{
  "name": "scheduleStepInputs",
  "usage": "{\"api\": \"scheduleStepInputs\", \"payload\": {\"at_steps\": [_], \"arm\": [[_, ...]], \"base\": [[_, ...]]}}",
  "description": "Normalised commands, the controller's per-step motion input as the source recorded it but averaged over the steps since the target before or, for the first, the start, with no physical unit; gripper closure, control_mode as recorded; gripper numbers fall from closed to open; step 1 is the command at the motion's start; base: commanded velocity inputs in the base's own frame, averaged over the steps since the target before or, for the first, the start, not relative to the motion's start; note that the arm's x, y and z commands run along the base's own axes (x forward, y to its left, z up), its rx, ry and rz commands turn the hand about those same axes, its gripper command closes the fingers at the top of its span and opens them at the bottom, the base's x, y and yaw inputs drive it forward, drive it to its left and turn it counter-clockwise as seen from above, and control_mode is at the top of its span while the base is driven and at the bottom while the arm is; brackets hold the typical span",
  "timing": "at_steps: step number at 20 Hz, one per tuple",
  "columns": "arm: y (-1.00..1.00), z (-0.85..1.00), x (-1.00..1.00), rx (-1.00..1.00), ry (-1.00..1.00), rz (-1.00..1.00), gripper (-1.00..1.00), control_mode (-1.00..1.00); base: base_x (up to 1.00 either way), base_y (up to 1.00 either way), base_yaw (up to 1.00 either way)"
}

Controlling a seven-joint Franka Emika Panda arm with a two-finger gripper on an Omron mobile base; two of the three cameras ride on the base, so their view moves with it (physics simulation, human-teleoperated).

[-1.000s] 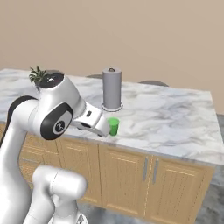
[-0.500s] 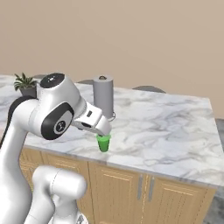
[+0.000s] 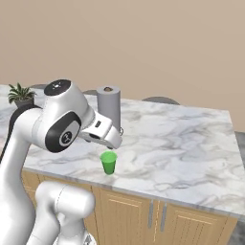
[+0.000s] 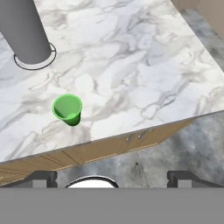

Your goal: Pick the bowl and cup and place them in the sink. Then turn on the water.

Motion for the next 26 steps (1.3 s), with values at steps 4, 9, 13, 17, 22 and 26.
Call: {"api": "scheduleStepInputs", "payload": {"at_steps": [4, 9, 13, 17, 22, 26], "arm": [[0.0, 0.0, 0.0, 0.0, 0.0, 0.0, -1.0, 1.0], [0.0, 0.0, 0.0, 0.0, 0.0, 0.0, -1.0, 1.0], [0.22, 0.0, 0.23, 0.01, 0.05, 0.0, -1.0, -1.0], [0.32, 0.0, 0.08, 0.0, 0.09, 0.0, -1.0, -1.0], [0.27, -0.06, 0.01, 0.0, 0.1, 0.0, -1.0, -1.0], [0.08, -0.14, 0.13, 0.04, 0.05, 0.0, -1.0, -1.0]], "base": [[0.18, 0.0, 0.0], [0.24, 0.0, 0.0], [0.0, 0.0, 0.0], [0.0, 0.0, 0.0], [0.0, 0.0, 0.0], [0.0, 0.0, 0.0]]}}
